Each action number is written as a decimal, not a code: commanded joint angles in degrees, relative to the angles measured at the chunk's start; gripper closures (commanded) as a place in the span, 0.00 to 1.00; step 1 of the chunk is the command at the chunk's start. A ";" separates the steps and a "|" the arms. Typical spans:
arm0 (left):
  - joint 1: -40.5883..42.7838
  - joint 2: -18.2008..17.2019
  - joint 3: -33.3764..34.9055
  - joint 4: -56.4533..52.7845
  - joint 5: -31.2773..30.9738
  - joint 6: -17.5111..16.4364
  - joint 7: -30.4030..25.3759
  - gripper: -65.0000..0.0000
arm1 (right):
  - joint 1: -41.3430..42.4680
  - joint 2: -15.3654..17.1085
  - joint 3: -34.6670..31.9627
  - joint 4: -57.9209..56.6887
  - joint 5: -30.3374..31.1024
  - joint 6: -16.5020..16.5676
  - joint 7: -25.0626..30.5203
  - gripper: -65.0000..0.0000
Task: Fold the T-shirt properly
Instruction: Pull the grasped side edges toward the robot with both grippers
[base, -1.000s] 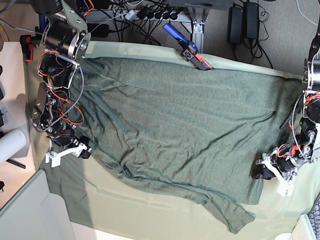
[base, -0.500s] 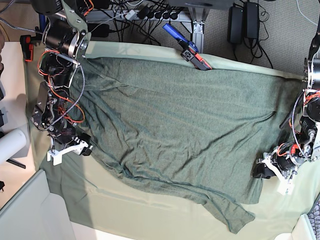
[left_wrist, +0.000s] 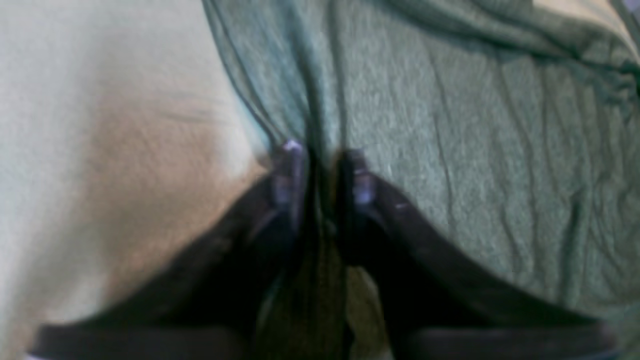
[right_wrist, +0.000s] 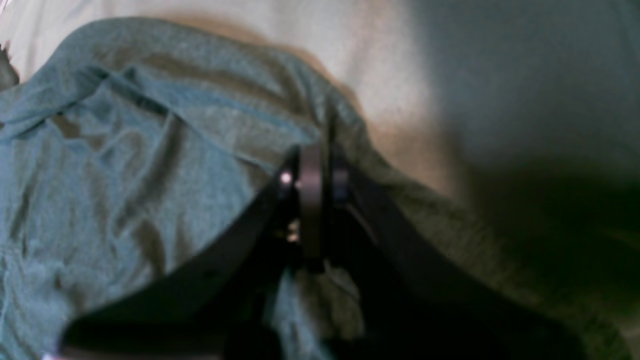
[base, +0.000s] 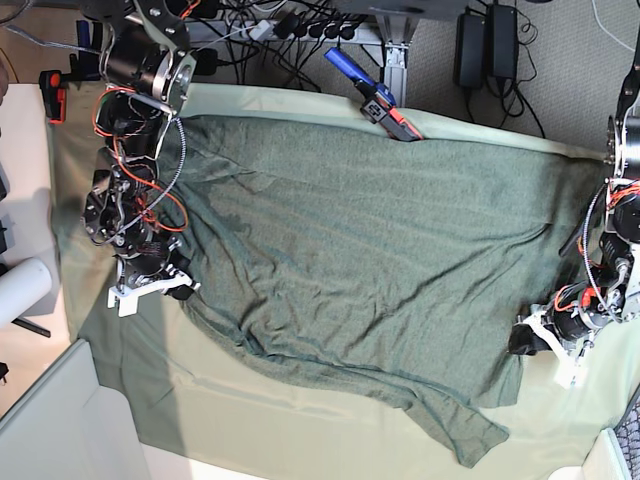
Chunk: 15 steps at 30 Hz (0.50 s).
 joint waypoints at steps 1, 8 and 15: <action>-1.51 -0.72 0.04 0.66 -0.33 -1.35 -0.22 0.91 | 1.09 0.68 0.00 1.11 -0.44 0.42 -0.44 1.00; -1.51 -2.93 0.04 0.66 -0.13 -1.35 -0.15 1.00 | 1.07 1.16 0.00 3.89 -0.52 0.46 -3.17 1.00; -1.49 -5.27 0.04 1.51 -0.17 -1.35 1.73 1.00 | 0.90 4.33 0.00 12.09 3.34 0.46 -10.64 1.00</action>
